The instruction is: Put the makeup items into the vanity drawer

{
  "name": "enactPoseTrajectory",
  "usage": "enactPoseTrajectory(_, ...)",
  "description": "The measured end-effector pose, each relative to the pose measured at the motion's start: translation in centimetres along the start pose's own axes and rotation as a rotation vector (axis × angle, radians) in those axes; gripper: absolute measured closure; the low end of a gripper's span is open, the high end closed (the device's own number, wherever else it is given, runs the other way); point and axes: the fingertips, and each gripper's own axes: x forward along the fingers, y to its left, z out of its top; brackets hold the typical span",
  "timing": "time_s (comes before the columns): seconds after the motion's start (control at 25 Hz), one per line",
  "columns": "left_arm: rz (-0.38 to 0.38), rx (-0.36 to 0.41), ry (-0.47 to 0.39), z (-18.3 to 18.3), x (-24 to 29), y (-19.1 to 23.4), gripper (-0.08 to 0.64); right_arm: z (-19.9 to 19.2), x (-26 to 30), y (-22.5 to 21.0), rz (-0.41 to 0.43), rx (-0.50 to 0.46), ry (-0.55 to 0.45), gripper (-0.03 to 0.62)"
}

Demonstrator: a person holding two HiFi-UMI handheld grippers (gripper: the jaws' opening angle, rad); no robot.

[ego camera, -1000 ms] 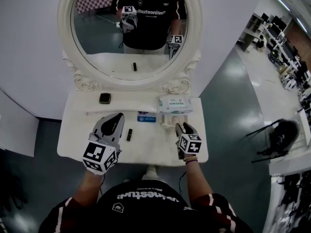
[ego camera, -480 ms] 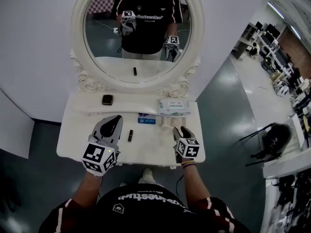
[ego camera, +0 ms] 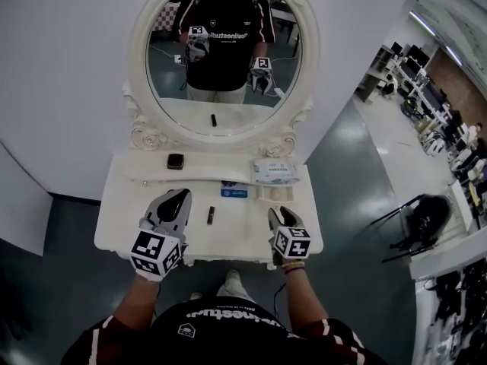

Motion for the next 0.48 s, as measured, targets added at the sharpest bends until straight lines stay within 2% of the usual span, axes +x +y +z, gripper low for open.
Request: enactPoseTrajectory(0.48, -0.005, -0.002, -0.004, -0.1, -4.8, 1.2, 0.554, 1.6, -4.3, 7.4, 0.039, -0.008, -0.077, 0.439)
